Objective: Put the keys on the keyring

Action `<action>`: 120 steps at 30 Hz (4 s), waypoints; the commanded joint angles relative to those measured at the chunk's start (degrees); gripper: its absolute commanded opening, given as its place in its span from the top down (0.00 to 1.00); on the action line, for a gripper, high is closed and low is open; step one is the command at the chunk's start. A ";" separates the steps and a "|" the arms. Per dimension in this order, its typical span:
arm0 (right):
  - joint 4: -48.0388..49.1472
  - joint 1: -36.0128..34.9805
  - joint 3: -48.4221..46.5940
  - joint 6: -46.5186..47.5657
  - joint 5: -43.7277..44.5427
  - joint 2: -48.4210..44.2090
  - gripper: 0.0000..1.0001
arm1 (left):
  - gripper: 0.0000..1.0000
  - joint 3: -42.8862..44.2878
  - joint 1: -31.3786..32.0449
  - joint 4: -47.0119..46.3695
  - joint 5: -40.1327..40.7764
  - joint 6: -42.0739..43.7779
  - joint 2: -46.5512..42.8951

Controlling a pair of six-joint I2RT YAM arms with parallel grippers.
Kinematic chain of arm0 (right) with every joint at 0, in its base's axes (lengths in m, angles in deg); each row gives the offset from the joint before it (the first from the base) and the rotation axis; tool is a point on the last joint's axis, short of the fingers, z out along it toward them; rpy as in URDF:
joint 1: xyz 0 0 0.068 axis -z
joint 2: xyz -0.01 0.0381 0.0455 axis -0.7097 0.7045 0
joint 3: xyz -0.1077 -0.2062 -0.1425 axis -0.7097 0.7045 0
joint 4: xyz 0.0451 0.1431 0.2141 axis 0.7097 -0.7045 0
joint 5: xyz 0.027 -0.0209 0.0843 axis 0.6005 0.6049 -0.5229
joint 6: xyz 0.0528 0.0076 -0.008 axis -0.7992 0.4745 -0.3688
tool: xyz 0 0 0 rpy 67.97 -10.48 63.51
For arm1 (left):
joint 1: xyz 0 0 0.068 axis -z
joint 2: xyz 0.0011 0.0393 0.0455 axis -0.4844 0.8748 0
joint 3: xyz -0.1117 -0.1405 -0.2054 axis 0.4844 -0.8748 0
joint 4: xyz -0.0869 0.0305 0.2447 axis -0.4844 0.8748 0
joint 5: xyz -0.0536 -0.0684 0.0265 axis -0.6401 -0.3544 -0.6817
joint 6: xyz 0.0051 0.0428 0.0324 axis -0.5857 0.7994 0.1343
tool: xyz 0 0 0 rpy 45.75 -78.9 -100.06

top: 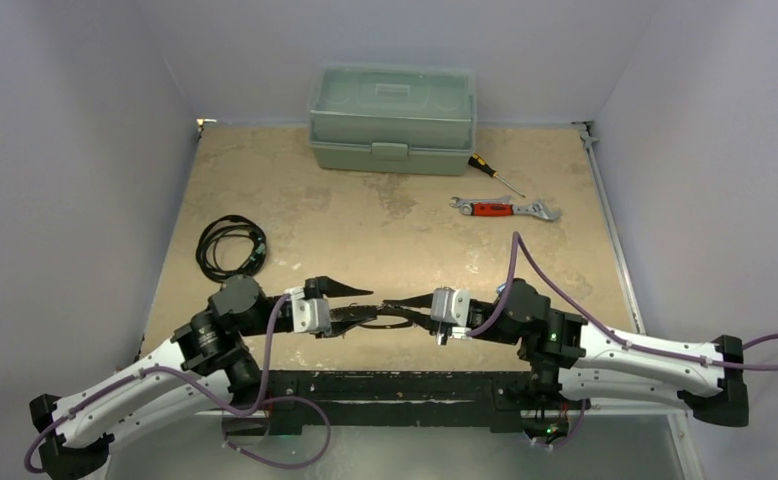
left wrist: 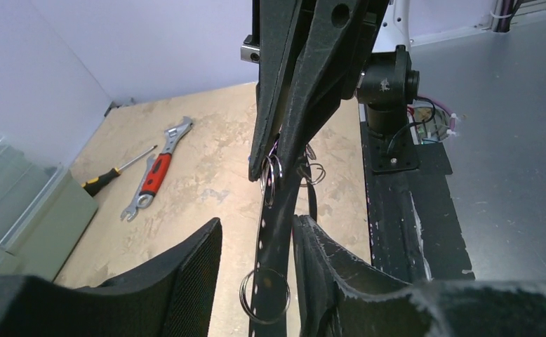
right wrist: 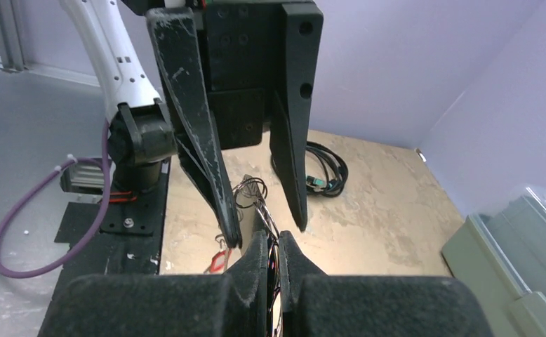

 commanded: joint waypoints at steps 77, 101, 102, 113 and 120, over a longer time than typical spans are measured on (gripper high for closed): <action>-40.41 31.06 -9.71 -68.52 34.15 18.65 0.13 | 1.00 8.78 -1.29 11.88 8.15 -8.18 19.74; -44.32 50.79 0.95 -92.72 41.25 29.94 0.47 | 1.00 8.60 -1.29 12.18 8.89 -8.73 20.34; -43.34 50.95 1.35 -92.58 40.59 30.07 0.48 | 1.00 8.56 -1.29 12.17 8.87 -8.73 20.35; -41.07 51.17 2.57 -91.84 36.89 29.99 0.62 | 1.00 8.27 -1.29 12.02 8.93 -8.65 20.37; -39.51 51.11 3.79 -90.06 35.06 28.48 0.70 | 1.00 8.25 -1.29 12.03 9.22 -8.55 20.36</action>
